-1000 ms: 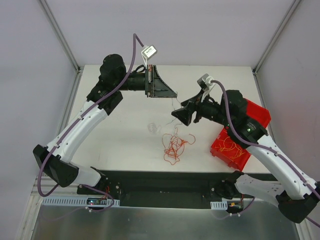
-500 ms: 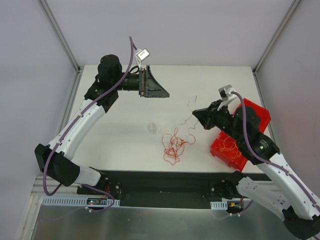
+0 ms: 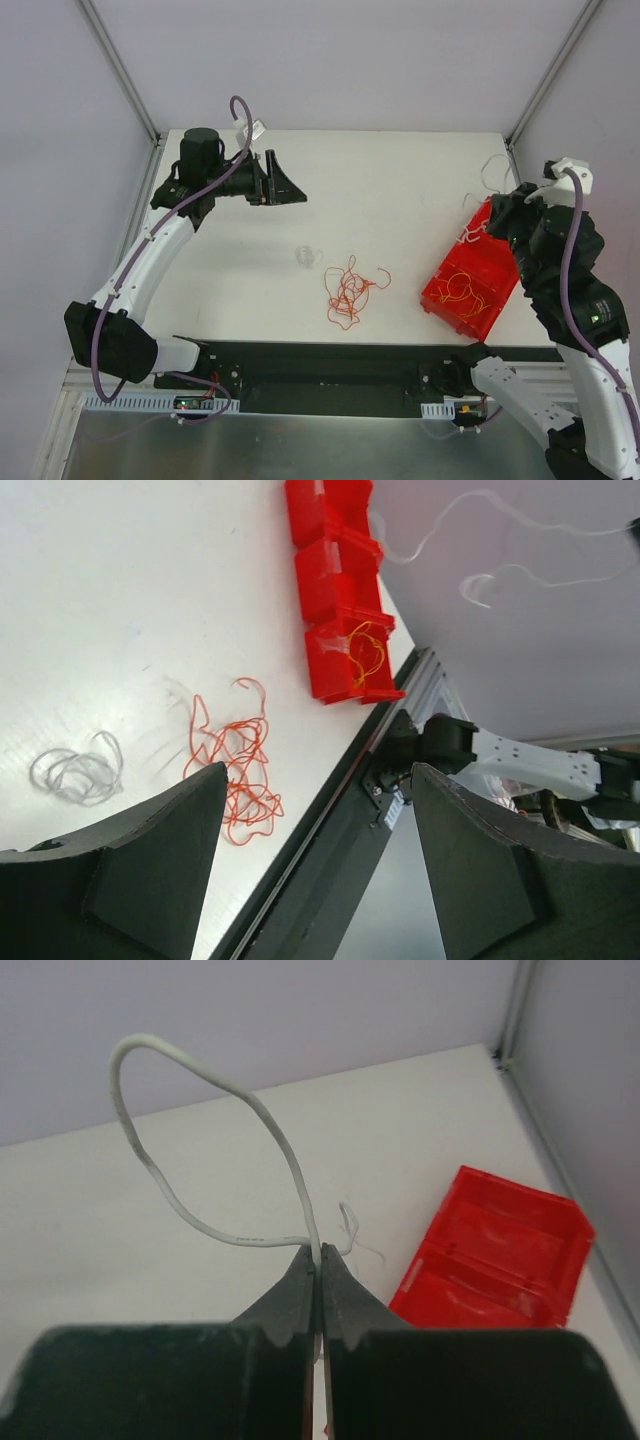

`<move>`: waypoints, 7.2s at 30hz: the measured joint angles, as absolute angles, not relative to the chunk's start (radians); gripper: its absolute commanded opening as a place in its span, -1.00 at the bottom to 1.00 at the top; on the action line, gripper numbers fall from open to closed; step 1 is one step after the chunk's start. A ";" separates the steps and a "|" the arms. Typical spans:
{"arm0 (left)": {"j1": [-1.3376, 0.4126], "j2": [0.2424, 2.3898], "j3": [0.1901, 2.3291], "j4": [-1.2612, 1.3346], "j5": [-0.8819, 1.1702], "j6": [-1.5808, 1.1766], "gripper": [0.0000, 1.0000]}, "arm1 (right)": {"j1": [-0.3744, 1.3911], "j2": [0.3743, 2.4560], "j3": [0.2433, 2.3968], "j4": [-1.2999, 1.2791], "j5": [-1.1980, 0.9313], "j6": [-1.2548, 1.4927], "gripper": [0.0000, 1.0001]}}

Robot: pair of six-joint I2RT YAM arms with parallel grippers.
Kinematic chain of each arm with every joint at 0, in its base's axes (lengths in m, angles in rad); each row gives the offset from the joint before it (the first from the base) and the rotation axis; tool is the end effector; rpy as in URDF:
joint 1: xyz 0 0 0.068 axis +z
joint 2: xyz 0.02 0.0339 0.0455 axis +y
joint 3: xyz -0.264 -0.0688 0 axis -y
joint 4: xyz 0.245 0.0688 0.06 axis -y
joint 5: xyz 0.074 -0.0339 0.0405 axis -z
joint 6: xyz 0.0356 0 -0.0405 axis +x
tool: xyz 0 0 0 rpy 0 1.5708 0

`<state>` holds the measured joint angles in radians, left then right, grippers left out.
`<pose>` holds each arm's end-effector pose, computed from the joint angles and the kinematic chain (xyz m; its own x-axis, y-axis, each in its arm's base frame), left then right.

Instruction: Untangle the cables

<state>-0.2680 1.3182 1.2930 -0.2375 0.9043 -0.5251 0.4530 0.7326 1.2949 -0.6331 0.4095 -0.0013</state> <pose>0.2753 -0.1046 0.3980 -0.6657 -0.1386 -0.7333 0.6494 0.3764 -0.6607 0.1010 0.0334 0.4639 -0.0636 -0.0323 -0.9975 -0.0445 0.9986 -0.0295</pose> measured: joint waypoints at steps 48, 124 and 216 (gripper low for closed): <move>-0.355 1.322 1.216 -0.306 0.829 -0.418 0.43 | -0.182 1.312 0.845 -0.460 0.163 0.007 -0.99; -0.355 1.320 1.217 -0.320 0.802 -0.403 0.48 | -0.130 1.432 0.879 -0.550 0.151 0.307 -0.84; -0.466 1.209 1.213 -0.307 0.782 -0.281 -1.00 | 0.883 1.414 0.860 0.209 0.113 0.452 0.12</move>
<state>-0.4660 1.2091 1.2125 -0.3073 0.7818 -0.2806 0.8825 1.4139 0.8604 0.2089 0.1135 0.4519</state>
